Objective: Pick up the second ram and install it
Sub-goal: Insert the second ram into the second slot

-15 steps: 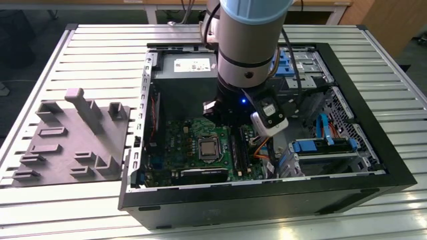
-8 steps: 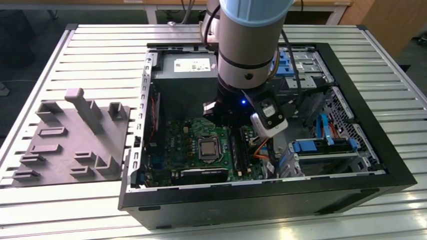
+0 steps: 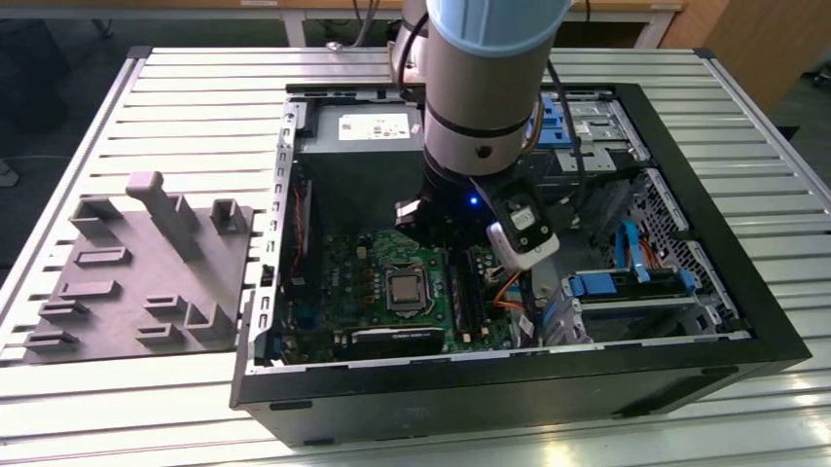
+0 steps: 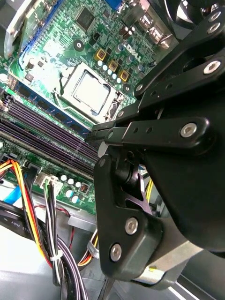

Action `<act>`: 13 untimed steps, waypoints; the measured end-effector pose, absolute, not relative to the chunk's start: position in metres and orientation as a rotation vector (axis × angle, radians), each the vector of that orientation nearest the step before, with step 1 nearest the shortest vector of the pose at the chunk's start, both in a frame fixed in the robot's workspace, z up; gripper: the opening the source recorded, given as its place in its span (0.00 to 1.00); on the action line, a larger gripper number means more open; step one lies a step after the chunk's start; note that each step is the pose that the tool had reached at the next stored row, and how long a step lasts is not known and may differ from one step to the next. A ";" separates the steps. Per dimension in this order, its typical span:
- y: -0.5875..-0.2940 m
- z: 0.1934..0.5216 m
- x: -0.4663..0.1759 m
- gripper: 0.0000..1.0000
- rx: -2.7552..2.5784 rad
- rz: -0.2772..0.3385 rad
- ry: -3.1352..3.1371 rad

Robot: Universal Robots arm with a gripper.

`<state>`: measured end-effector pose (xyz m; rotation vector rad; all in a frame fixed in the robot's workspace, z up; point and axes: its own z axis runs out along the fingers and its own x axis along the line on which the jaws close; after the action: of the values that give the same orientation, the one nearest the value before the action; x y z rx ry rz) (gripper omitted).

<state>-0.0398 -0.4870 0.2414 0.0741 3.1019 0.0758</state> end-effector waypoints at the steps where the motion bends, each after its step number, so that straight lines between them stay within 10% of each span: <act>1: -0.487 0.241 -0.040 0.12 0.074 0.076 3.102; 13: -0.487 0.239 -0.036 0.12 0.074 0.076 3.102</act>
<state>-0.0359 -0.4870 0.2393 0.0740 3.1019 0.0757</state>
